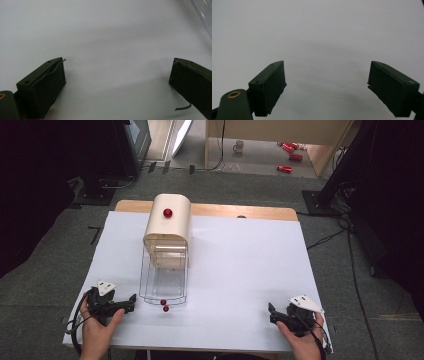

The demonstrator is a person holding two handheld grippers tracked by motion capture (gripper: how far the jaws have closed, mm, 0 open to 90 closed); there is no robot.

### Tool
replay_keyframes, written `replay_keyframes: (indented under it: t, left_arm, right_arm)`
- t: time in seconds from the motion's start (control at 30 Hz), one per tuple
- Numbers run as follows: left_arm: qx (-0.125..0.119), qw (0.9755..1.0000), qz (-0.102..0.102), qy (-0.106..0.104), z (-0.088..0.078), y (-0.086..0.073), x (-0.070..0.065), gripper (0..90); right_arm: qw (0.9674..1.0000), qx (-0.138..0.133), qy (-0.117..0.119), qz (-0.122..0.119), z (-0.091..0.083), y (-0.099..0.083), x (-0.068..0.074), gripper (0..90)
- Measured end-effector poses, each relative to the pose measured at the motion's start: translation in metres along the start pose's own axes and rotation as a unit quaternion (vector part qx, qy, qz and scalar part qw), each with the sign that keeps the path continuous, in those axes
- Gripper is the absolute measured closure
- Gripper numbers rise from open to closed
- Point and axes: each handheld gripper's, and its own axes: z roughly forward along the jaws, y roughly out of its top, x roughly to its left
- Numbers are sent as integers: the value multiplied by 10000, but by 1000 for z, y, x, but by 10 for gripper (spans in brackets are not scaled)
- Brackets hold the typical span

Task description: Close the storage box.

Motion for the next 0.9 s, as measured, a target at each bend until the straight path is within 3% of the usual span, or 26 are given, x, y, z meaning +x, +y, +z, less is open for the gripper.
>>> replay_keyframes:
  t: [0.03,0.07,0.1,0.13,0.17,0.2,0.3,0.4,0.43,0.47,0.57,0.6,0.63,0.67,0.7,0.73,0.83,0.9]
  left_arm:
    - [-1,10000,-1,0,0,0,0,4]
    - [-1,10000,1,1,0,0,0,4]
    - [1,10000,1,1,0,0,0,4]
    - [1,10000,1,1,0,0,0,4]
    - [1,10000,0,0,0,0,0,4]
    - [1,10000,0,0,0,0,0,4]
    - [1,10000,2,0,0,0,0,4]
    - [2,10000,0,0,0,0,0,4]
    - [1,10000,2,0,0,0,0,4]
    - [1,10000,2,0,0,0,0,3]
    - [5,10000,6,-2,0,0,0,3]
    - [5,10000,6,-2,0,0,0,4]
    - [6,10000,6,-2,0,0,0,4]
    - [6,10000,6,-2,0,0,0,4]
    - [6,10000,7,-1,0,0,0,4]
    - [6,10000,7,-1,0,0,0,4]
    - [2,10000,5,0,0,0,0,4]
    - [1,10000,5,0,0,0,0,4]
  right_arm:
    - [9999,-52,101,-46,-2,3,12,184]
    - [9999,-52,101,-46,-2,3,12,184]
    - [9995,-129,259,-111,-3,7,25,202]
    - [9995,-129,259,-111,-3,7,25,202]
    - [9989,-196,368,-202,-3,11,39,222]
    - [9989,-196,368,-202,-3,11,39,222]
    - [9972,-309,631,-245,-3,18,63,263]
    - [9962,-364,729,-312,-3,20,76,286]
    - [9950,-383,840,-379,-3,23,89,298]
    - [9950,-383,840,-379,-3,23,89,298]
    - [9918,-441,1090,-497,-3,26,113,340]
    - [9918,-441,1090,-497,-3,26,113,340]
    - [9905,-462,1189,-519,-3,27,124,362]
    - [9905,-462,1189,-519,-3,27,124,362]
    - [9886,-481,1310,-558,-2,29,135,390]
    - [9886,-481,1310,-558,-2,29,135,390]
    - [9851,-479,1509,-670,-1,31,155,408]
    - [9844,-488,1550,-676,-1,31,159,414]
